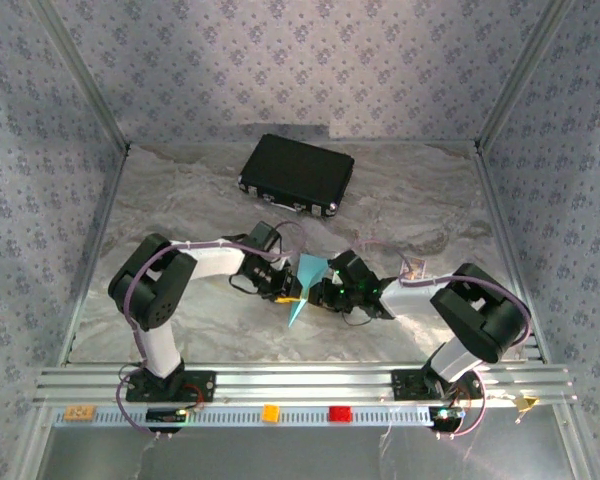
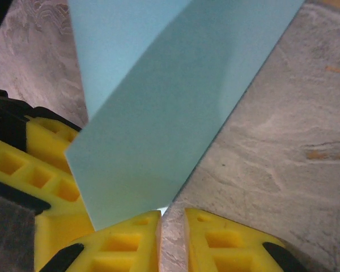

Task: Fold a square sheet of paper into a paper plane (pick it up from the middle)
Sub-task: Move the paper plane to the center of the table.

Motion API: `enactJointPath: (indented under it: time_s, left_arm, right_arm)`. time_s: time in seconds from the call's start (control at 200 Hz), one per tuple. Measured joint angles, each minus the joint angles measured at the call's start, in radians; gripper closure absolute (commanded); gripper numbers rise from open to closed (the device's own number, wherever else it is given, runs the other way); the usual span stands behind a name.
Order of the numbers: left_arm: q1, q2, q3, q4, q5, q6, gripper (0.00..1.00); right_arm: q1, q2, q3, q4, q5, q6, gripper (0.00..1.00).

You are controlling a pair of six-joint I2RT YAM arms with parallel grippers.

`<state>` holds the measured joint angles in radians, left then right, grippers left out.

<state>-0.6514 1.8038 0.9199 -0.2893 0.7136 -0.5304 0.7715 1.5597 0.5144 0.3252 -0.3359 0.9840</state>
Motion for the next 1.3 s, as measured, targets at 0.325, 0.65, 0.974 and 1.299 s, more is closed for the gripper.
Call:
enactJointPath:
  time_s: [0.325,0.65,0.974,1.299]
  left_arm:
    - [-0.019,0.0,0.005,-0.003,0.014,0.014,0.9]
    - [-0.061,-0.085,0.012,-0.047,-0.096,0.01,1.0]
    - [-0.115,-0.211,0.092,-0.227,-0.542,-0.06,1.0]
    - [-0.126,-0.143,0.114,-0.33,-0.689,-0.109,1.0]
  right_arm:
    - [0.002,0.003,-0.013,0.032,0.0,0.011,0.81]
    - [-0.002,-0.119,-0.031,-0.051,0.06,0.011,0.82]
    - [-0.024,-0.305,-0.055,-0.191,0.19,0.011,0.82]
    - [-0.026,-0.31,-0.058,-0.22,0.21,0.011,0.82]
